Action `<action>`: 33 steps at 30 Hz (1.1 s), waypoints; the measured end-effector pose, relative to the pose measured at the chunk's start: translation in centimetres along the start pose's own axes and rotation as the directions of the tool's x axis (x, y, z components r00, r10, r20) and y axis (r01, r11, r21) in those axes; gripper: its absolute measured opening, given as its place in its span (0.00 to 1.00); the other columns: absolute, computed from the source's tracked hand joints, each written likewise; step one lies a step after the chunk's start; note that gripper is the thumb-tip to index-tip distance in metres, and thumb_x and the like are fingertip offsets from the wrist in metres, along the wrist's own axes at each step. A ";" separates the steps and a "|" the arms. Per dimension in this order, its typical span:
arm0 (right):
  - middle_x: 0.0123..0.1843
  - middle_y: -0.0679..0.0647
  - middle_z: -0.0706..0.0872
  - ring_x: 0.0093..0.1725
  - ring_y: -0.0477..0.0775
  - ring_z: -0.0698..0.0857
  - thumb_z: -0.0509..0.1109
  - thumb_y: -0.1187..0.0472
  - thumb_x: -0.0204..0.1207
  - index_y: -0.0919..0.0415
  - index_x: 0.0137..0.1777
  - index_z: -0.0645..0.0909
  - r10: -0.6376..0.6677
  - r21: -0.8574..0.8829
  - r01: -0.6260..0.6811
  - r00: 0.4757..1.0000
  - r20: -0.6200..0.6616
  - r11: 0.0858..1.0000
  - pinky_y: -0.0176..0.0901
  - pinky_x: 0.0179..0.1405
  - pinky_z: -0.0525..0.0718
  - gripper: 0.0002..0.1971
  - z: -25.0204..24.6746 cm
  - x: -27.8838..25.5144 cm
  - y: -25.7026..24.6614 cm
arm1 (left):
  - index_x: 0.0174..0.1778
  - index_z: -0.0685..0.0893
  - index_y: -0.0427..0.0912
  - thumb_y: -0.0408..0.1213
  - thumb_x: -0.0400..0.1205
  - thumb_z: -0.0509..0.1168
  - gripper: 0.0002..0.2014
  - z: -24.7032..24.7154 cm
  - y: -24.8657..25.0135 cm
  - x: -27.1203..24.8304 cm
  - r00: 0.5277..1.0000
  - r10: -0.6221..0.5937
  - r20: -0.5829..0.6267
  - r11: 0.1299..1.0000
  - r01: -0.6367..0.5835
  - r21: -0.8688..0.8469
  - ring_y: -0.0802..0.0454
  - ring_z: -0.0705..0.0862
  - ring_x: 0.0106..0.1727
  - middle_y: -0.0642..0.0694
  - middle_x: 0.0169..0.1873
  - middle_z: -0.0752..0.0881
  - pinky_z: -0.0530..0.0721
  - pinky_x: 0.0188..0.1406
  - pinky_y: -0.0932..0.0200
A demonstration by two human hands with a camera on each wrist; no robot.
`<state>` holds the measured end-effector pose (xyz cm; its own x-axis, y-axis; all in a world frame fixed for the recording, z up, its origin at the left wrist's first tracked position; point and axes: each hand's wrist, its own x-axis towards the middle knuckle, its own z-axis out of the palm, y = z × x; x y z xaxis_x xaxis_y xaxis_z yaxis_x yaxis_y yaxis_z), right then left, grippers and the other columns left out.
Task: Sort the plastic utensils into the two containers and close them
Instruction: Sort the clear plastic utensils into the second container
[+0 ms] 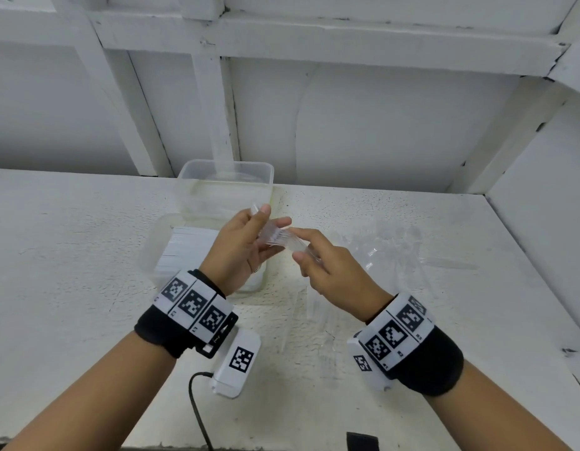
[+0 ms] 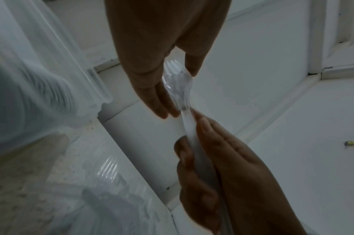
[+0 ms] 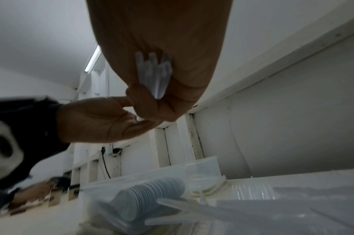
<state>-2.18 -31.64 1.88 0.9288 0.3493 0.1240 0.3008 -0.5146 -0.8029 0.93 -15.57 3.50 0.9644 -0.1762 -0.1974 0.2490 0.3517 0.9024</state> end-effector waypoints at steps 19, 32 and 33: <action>0.44 0.56 0.82 0.23 0.59 0.80 0.55 0.51 0.83 0.61 0.65 0.78 -0.277 -0.726 0.192 0.961 0.002 0.661 0.39 0.17 0.67 0.20 -0.7 8.5 -0.7 | 0.61 0.68 0.42 0.37 0.87 0.55 0.09 -2.3 4.2 4.6 0.978 0.089 -0.187 0.993 -0.101 -0.055 0.47 0.88 0.44 0.37 0.44 0.86 0.88 0.42 0.55; 0.65 0.56 0.79 0.62 0.60 0.79 0.49 0.54 0.87 0.59 0.73 0.70 -0.013 -0.716 0.159 0.979 0.205 0.680 0.47 0.48 0.73 0.19 0.0 21.1 -1.6 | 0.62 0.75 0.42 0.45 0.87 0.54 0.14 -10.8 12.1 12.2 0.953 -0.054 -0.298 0.603 0.269 0.751 0.45 0.84 0.48 0.43 0.50 0.84 0.83 0.47 0.53; 0.64 0.56 0.79 0.61 0.60 0.80 0.49 0.54 0.87 0.60 0.71 0.72 0.023 -0.717 0.147 0.975 0.221 0.682 0.46 0.46 0.72 0.19 0.5 22.3 -1.1 | 0.62 0.75 0.41 0.44 0.87 0.54 0.14 -11.6 12.4 12.8 0.953 -0.052 -0.299 0.509 0.283 0.813 0.46 0.83 0.49 0.43 0.50 0.83 0.83 0.47 0.54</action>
<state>18.08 -22.91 5.25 0.8645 0.5020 -0.0267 0.4964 -0.8609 -0.1116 17.37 -2.79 7.77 0.9327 0.0887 -0.3495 0.3267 -0.6179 0.7151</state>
